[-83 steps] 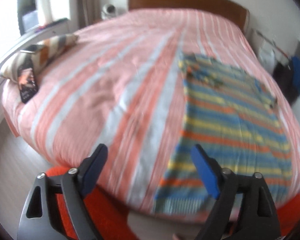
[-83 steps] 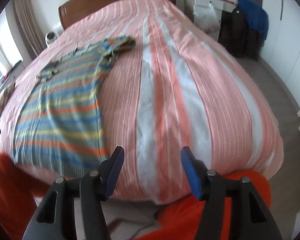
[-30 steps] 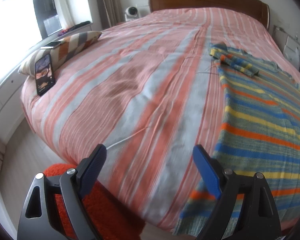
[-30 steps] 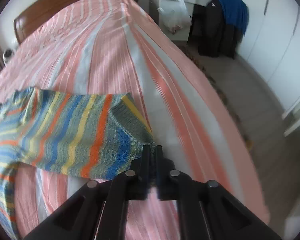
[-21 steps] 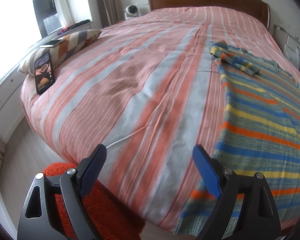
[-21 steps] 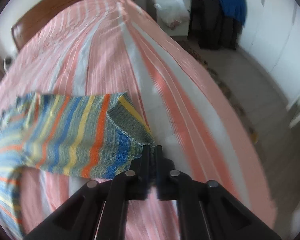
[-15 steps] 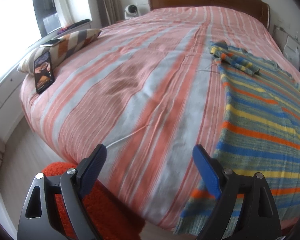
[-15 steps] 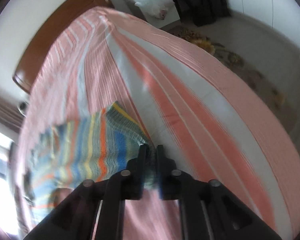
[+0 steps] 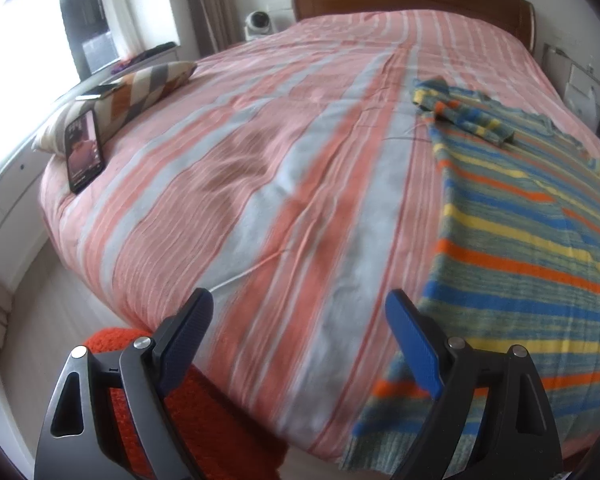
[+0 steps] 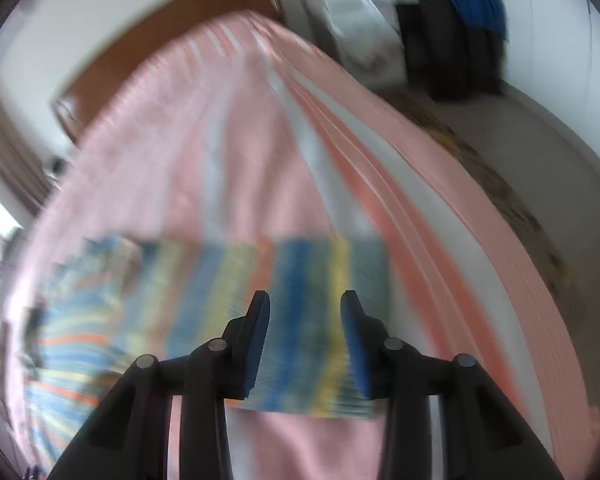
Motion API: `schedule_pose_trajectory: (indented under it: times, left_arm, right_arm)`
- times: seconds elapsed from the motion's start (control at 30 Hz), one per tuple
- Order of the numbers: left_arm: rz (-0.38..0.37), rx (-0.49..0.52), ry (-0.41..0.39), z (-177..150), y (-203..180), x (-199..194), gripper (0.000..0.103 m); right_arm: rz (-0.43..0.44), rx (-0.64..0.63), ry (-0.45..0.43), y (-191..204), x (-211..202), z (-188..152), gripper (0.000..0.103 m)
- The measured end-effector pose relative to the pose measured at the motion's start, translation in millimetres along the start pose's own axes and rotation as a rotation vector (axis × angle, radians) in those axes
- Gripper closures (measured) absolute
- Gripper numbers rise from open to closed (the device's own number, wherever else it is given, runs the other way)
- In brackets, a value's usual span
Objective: Fold small clothes
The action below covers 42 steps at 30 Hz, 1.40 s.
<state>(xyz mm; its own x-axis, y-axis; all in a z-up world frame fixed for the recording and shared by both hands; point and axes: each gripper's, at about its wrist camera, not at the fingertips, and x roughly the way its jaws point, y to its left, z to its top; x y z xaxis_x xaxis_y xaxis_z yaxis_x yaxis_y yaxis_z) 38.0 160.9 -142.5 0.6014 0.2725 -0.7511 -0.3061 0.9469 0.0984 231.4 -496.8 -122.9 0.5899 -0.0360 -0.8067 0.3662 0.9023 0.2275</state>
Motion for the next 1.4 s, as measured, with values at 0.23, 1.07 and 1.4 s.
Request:
schedule_pose_trajectory:
  times: [0.23,1.07,1.4]
  left_arm:
    - [-0.032,-0.02,0.016,2.6,2.8,4.7,0.01]
    - [-0.169,0.022,0.114,20.4,-7.0,52.0,0.0]
    - [-0.18,0.003,0.102,17.0,-3.3,50.3,0.0]
  right_arm:
    - [-0.058,-0.024,-0.126,-12.7,-60.9,-33.5,0.067]
    - [-0.007,-0.378,-0.285,87.3,-145.1,-272.4,0.04]
    - [-0.013,-0.347,-0.271,80.0,-140.6,-272.4,0.039]
